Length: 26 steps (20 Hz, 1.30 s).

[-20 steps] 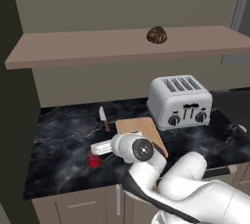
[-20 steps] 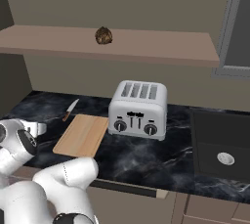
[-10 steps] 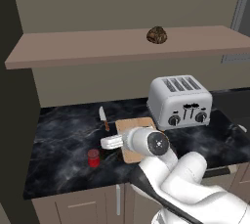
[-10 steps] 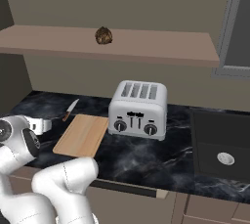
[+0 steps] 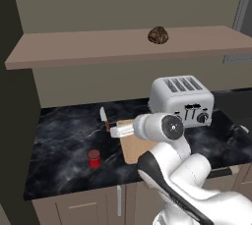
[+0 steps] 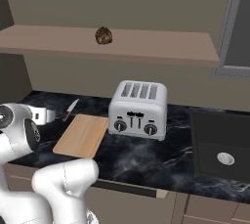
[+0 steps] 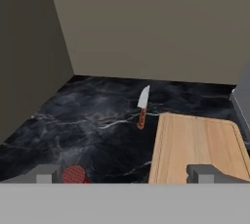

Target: Pick the bread, place it on the cutting board, pick the jam, place it on the counter, and close the cabinet.

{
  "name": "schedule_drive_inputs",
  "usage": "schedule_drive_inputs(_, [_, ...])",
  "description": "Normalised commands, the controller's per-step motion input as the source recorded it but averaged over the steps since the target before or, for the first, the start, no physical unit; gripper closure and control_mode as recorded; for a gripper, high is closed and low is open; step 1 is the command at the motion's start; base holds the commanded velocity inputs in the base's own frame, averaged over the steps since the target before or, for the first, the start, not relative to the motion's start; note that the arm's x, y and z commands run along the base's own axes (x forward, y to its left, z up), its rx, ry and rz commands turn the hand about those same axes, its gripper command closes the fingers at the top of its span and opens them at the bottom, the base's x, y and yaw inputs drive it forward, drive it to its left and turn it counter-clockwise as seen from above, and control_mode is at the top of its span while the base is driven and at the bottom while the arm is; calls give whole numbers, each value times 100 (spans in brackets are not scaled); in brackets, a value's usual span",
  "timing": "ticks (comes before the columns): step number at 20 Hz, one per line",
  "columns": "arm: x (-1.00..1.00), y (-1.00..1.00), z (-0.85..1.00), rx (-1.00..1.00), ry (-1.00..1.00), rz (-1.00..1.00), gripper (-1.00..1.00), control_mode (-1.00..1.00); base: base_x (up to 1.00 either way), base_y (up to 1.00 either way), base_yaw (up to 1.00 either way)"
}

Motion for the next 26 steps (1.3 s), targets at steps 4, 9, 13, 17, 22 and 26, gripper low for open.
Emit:
schedule_drive_inputs(4, [-11, -31, 41, 0, 1, 0, -100, -100, 0, 0, 0])
schedule_drive_inputs(9, [-11, -31, 38, 0, 2, 0, -100, -100, 0, 0, 0])
schedule_drive_inputs(13, [-6, -27, 36, 0, 4, 0, -100, -100, 0, 0, 0])
schedule_drive_inputs(17, [-9, -36, 29, 0, 1, 0, -100, -100, 0, 0, 0])
schedule_drive_inputs(22, [-12, -38, 22, 0, 0, 0, -100, -100, 0, 0, 0])
schedule_drive_inputs(26, [-8, -35, 24, 0, 0, 0, -100, -100, 0, 0, 0])
